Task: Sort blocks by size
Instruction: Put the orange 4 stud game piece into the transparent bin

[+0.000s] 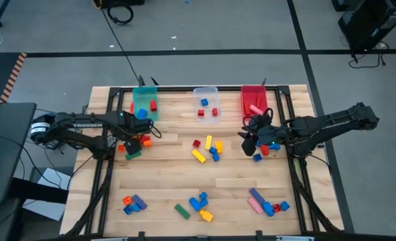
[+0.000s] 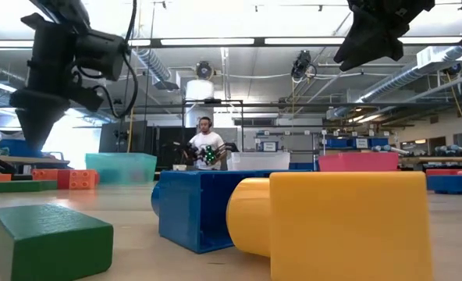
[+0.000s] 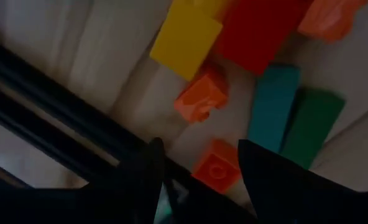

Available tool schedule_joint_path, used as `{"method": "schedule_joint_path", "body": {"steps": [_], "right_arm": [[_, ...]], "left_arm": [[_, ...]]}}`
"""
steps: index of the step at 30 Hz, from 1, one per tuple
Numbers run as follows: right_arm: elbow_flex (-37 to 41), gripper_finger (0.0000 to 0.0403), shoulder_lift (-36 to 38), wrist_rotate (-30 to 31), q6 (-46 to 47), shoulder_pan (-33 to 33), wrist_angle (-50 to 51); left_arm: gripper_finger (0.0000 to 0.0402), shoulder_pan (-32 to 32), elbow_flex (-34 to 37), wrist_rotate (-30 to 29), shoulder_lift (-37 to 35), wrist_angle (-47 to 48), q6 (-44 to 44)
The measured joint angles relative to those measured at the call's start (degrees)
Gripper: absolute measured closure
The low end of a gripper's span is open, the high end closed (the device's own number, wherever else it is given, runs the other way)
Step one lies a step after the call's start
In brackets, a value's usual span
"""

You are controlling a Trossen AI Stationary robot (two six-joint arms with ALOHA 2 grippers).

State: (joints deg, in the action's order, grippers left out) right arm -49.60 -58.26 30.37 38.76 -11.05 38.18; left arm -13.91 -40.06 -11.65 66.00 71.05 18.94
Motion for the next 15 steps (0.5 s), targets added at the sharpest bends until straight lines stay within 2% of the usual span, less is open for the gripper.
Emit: {"method": "schedule_joint_path", "body": {"steps": [4,15], "right_arm": [[0.00,0.0245,0.00,0.00,0.02,0.04,0.00],[0.00,0.0245,0.00,-0.02,0.02,0.04,-2.18]], "left_arm": [[0.0188,0.00,1.17,-1.18,0.00,-2.59,-7.45],[0.0188,-3.52,1.71,1.13,4.53,-4.98,-8.09]]}}
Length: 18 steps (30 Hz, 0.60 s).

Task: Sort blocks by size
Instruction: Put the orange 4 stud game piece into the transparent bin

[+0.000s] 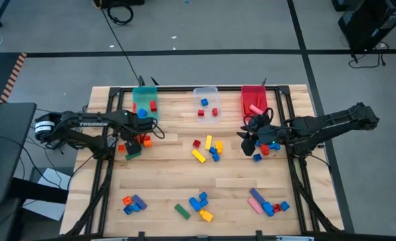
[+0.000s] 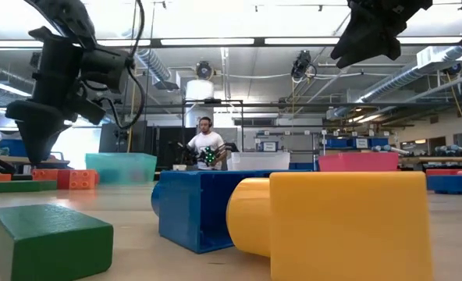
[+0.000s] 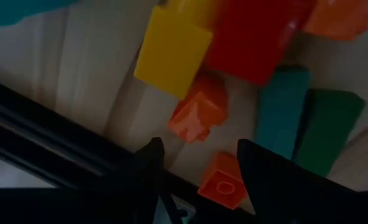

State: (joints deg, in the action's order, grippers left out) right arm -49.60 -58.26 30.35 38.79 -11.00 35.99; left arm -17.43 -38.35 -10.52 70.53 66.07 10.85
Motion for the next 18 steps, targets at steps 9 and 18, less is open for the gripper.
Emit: {"method": "schedule_joint_path", "body": {"steps": [9,18], "right_arm": [[0.00,0.0245,0.00,0.00,-0.02,0.00,-0.07],[0.00,0.0245,0.00,0.00,-0.42,0.00,-0.24]], "left_arm": [[0.0188,-2.21,-0.07,0.00,8.54,-0.11,-0.11],[0.0188,-2.21,-1.85,-0.04,13.45,-6.33,1.49]]}}
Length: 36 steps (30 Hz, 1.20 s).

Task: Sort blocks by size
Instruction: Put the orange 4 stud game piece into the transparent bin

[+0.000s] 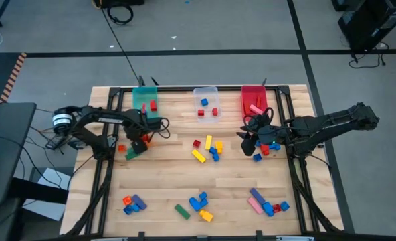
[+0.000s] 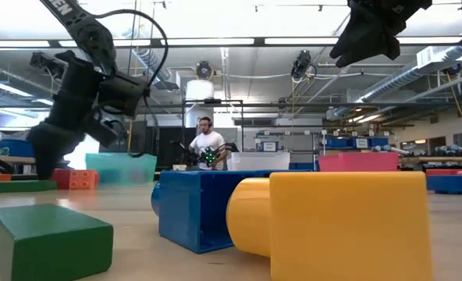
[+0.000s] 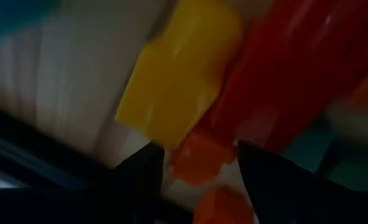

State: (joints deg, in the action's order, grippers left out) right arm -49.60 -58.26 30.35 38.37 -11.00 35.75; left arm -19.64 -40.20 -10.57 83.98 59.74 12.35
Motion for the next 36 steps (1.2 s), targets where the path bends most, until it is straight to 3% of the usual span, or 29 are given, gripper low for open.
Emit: {"method": "schedule_joint_path", "body": {"steps": [5,21,24,30,36], "right_arm": [[0.00,0.0245,0.00,0.00,0.00,0.00,-0.15],[0.00,0.0245,0.00,-0.02,0.48,0.00,-0.15],[0.00,0.0245,0.00,-0.01,0.48,0.00,-0.15],[0.00,0.0245,0.00,0.00,0.48,0.00,-0.15],[0.00,0.0245,0.00,-0.02,1.05,0.00,-0.15]], "left_arm": [[0.0188,0.00,-0.71,0.81,0.84,-4.14,-0.28],[0.0193,0.00,-0.64,1.49,0.82,-1.78,-1.01],[0.0216,0.00,-0.64,1.51,0.82,-1.81,-1.01],[0.0302,0.07,-0.64,3.54,0.80,-1.47,-1.35],[0.0309,2.43,-3.89,5.46,0.48,3.76,3.62]]}}
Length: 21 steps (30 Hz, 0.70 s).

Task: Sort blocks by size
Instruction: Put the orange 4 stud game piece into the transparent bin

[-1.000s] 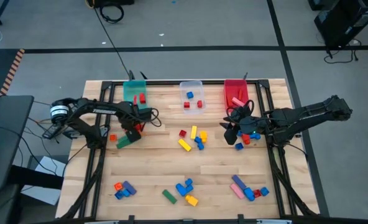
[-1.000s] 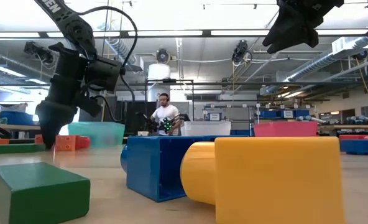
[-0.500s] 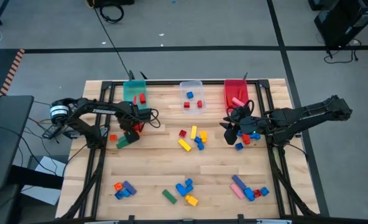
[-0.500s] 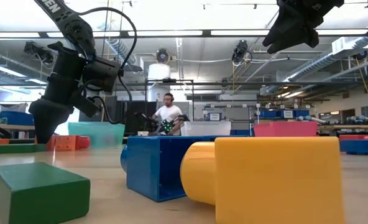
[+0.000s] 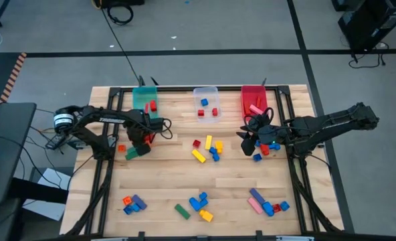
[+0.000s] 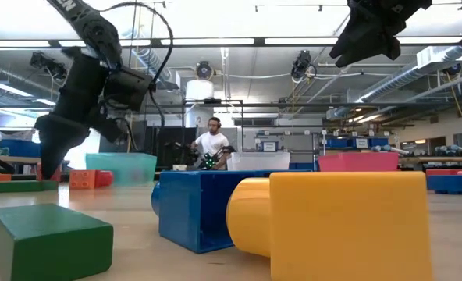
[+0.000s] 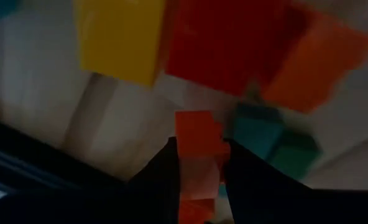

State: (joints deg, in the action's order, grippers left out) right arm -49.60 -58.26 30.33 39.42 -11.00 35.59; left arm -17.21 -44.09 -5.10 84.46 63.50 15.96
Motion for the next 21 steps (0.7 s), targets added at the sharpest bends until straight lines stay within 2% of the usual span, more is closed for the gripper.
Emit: {"method": "schedule_joint_path", "body": {"steps": [3,8,13,17,21], "right_arm": [[0.00,0.0245,0.00,0.00,0.02,0.00,0.00],[0.00,0.0245,0.00,0.00,0.02,0.00,-0.46],[0.00,0.0245,0.01,0.00,0.02,0.00,-2.11],[0.00,0.0245,0.02,0.00,0.02,0.01,-3.52],[-0.02,0.0245,0.02,-0.01,0.02,0.50,-5.00]], "left_arm": [[0.0309,1.91,-5.07,0.21,-0.85,1.99,1.28],[0.0309,3.07,-18.41,2.04,-1.35,2.00,0.42],[0.0309,2.01,-32.22,-1.48,-0.85,-3.02,-5.07],[0.0309,-0.82,-42.91,-3.55,3.48,-5.59,-10.35],[0.0309,-3.94,-53.28,-3.63,12.49,-6.77,-16.55]]}}
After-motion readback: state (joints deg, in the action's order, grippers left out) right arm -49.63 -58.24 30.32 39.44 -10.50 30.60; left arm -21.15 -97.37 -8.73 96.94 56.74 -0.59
